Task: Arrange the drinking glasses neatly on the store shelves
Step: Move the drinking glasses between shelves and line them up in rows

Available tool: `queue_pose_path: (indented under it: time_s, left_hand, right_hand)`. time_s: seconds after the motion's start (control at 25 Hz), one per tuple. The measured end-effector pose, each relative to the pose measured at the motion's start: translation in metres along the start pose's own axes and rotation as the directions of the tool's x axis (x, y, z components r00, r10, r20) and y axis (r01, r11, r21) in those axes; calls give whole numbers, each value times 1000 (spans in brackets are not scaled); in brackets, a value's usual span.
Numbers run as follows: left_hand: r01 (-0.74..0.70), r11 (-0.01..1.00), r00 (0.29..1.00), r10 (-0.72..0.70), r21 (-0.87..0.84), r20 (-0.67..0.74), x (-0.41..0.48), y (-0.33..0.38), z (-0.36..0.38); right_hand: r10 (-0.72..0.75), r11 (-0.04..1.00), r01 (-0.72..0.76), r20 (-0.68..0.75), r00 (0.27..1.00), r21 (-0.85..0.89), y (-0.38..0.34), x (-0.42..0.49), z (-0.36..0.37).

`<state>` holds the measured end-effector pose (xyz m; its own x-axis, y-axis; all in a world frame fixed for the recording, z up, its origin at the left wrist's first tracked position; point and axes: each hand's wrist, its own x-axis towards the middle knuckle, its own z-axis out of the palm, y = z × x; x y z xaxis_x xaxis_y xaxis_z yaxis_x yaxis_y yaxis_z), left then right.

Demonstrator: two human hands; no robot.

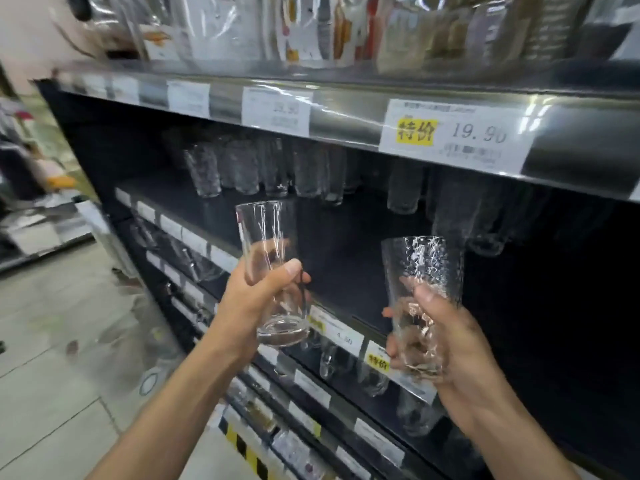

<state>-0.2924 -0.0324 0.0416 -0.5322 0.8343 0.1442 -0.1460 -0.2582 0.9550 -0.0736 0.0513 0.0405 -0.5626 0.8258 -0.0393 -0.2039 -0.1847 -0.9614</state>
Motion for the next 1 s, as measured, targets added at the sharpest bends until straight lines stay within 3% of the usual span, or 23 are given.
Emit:
queue_pose_path:
  time_s: [0.24,0.52,0.76,1.0]
  left_hand:
    - [-38,998,971,26,-46,-237,-62,24,-73]
    - [-27,998,845,50,51,-532,-124,46,-146]
    - [-67,996,784,93,65,-614,-135,65,-225]
    - [-71,996,806,90,55,-585,-100,82,-328]
  right_hand:
    - [36,999,-45,244,969,30,24,16,84]
    - [142,989,-149,448,883,-18,60,31,188]
    - [170,983,-176,557,813,-43,92,38,283]
    - [165,985,-162,530,832,-52,119,74,377]
